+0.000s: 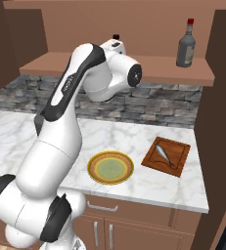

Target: Pick the fish from the plate and place it on the cutting board. Then pick the condiment bottle from the cabinet and place it next to the cutting board.

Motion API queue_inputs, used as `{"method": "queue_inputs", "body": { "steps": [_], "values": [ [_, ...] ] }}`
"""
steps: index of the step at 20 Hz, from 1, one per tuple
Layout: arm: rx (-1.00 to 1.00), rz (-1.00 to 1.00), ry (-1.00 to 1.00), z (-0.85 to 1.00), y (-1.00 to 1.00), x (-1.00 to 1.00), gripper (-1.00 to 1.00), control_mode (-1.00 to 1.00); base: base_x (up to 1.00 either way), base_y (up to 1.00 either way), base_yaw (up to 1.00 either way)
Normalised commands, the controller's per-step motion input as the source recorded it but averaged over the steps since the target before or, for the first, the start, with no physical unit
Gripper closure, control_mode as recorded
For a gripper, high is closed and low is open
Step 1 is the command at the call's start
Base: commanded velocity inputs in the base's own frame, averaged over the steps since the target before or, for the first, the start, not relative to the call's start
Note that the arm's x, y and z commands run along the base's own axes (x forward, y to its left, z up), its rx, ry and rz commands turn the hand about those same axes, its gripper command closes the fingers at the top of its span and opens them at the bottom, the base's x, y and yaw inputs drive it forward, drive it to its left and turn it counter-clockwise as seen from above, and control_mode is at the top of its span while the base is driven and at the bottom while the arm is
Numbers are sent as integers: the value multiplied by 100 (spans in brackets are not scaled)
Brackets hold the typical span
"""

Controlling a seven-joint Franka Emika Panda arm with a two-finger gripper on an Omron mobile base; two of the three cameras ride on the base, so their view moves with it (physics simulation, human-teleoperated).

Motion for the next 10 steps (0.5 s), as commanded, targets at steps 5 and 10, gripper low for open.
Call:
{"method": "queue_inputs", "body": {
  "steps": [5,10],
  "values": [
    [0,-1,0,-3,-13,24,-100,-100,0,0,0],
    [0,-4,0,0,-20,34,-100,-100,0,0,0]
  ]
}}
